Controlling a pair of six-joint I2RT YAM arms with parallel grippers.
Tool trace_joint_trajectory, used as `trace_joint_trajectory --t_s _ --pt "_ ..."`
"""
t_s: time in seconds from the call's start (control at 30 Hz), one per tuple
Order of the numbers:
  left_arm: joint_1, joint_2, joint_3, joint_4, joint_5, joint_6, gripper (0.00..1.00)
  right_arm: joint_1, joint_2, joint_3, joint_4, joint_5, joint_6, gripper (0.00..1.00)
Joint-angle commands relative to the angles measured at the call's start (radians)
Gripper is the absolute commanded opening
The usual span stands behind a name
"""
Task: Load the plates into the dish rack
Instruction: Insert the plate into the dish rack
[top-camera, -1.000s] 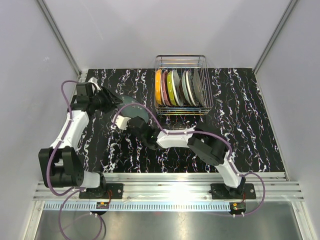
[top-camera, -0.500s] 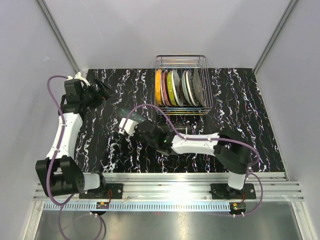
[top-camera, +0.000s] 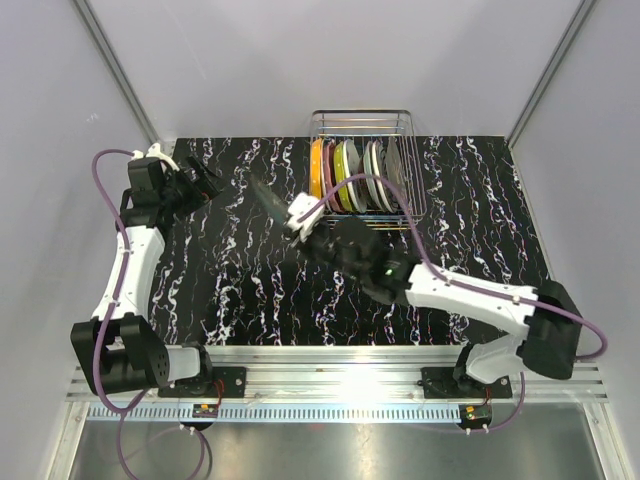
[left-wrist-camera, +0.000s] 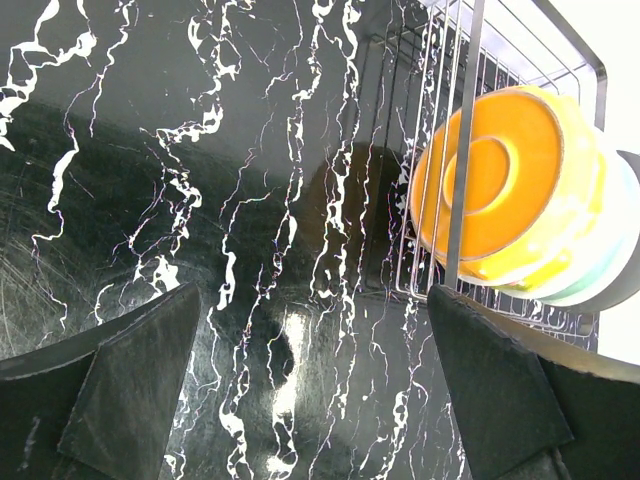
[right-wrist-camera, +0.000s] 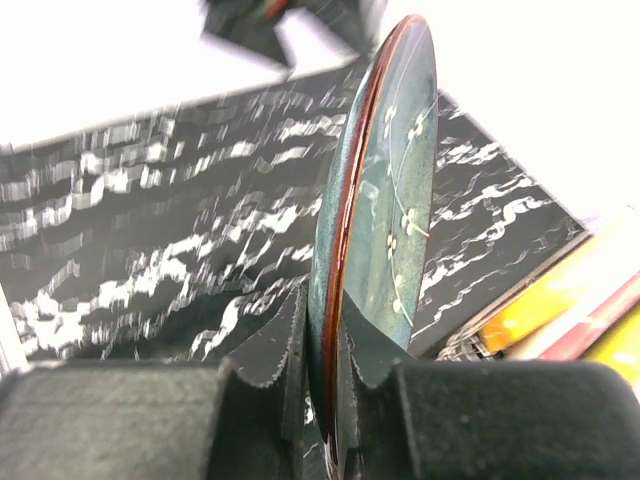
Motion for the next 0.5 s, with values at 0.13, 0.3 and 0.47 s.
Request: trace_joint_trajectory --t_s 0.13,0.3,0.47 --pt "0.004 -0.027 0.044 0.014 -0.023 0.026 0.99 -0.262 -0.227 0.059 0.142 -0.107 0.153 0.00" --pt "0.006 -0.027 0.046 0.014 -0.018 0.031 0.99 -0.400 -0.244 0.145 0.082 -0.169 0.169 0.00" --pt "0.004 -0.042 0.044 0.015 -0.029 0.043 0.99 -0.564 -0.282 0.171 0.062 -0.224 0.223 0.00"
